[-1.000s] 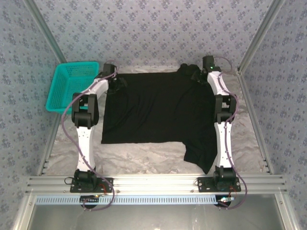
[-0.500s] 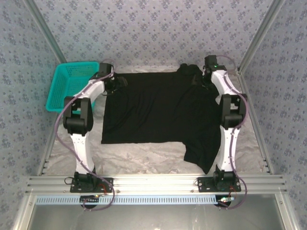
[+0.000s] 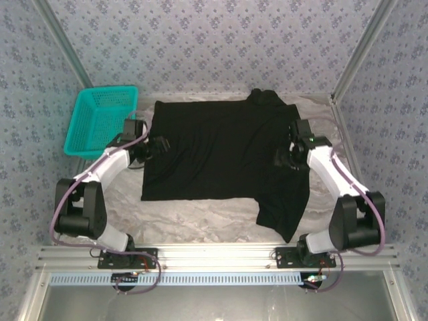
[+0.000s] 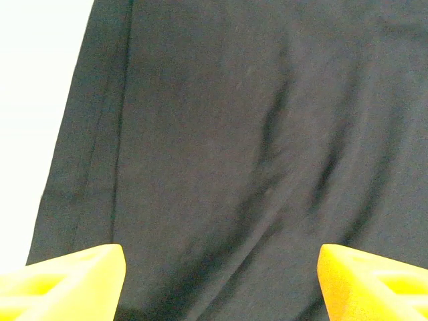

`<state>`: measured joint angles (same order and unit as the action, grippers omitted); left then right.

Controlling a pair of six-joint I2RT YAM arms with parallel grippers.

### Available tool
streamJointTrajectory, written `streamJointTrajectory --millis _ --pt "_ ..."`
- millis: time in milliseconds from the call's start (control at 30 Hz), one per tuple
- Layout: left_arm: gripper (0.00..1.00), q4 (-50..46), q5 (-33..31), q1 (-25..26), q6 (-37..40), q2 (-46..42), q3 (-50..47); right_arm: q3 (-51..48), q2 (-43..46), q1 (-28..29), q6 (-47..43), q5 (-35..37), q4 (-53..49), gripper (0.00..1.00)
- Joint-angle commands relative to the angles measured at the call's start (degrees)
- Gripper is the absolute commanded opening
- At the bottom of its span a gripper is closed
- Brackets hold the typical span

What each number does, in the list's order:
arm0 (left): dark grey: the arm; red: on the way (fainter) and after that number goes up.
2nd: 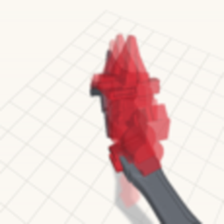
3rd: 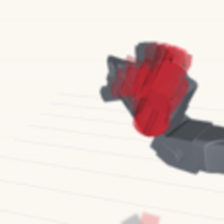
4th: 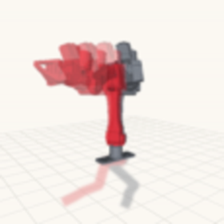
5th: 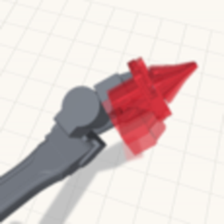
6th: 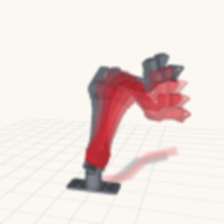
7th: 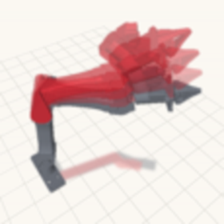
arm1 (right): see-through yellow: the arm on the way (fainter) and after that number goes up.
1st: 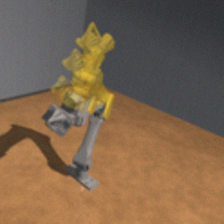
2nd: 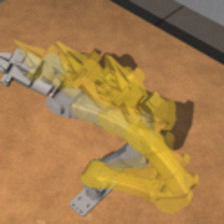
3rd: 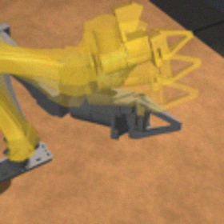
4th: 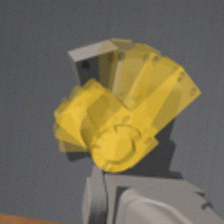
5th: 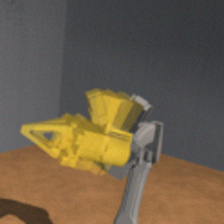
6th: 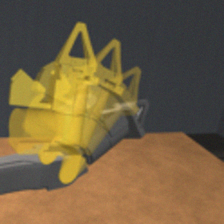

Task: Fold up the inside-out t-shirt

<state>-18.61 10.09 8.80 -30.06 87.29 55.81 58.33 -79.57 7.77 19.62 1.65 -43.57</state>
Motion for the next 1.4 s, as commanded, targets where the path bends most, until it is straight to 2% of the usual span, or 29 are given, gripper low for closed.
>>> streamJointTrajectory --millis 0,100,200,300,433,467,500,700,967,1100,1267,1367 --pt "0.75 3.5 3.2 0.8 0.9 3.4 0.8 -2.3 -1.1 -0.4 1.7 -6.1 8.1 0.75" --pt "0.73 6.3 3.1 1.1 0.5 9.1 4.7 -2.5 -6.8 -1.7 2.9 -6.3 15.7 0.74" --pt "0.71 3.8 1.9 1.3 1.2 13.5 8.6 -1.7 -13.2 -4.0 4.0 -6.3 15.4 0.72" --pt "0.71 3.0 2.2 1.5 1.1 14.5 8.1 -2.2 -16.9 -5.7 4.7 -6.2 15.1 0.7" --pt "0.71 2.2 -1.1 1.1 1.1 15.7 6.7 -2.9 -20.0 -8.7 5.2 -5.1 14.1 0.69" --pt "0.71 2.1 -1.6 0.7 1.1 16.5 6.6 -2.9 -20.7 -9.6 5.3 -5.0 13.8 0.64" --pt "0.71 2.1 -1.8 0.2 0.9 17.3 6.5 -3.1 -21.1 -10.5 5.3 -5.6 13.9 0.61" --pt "0.7 0.2 -4.0 -1.1 2.0 20.7 7.8 -1.0 -21.7 -12.0 3.6 -2.6 10.2 0.61" --pt "0.7 -3.3 -14.2 -2.4 4.6 19.3 8.7 -0.5 -22.1 -12.4 2.8 -0.6 9.4 0.61" --pt "0.7 -3.6 -12.2 -2.6 4.4 15.4 8.3 -0.2 -21.6 -12.4 2.6 0.1 7.6 0.61" --pt "0.71 -1.3 -3.5 -2.2 2.1 8.5 5.1 1.3 -19.3 -11.2 1.6 -1.6 7.6 0.63" --pt "0.72 -1.7 -1.0 -0.2 1.2 4.5 2.2 1.4 -15.6 -9.7 1.6 -3.7 8.1 0.65"
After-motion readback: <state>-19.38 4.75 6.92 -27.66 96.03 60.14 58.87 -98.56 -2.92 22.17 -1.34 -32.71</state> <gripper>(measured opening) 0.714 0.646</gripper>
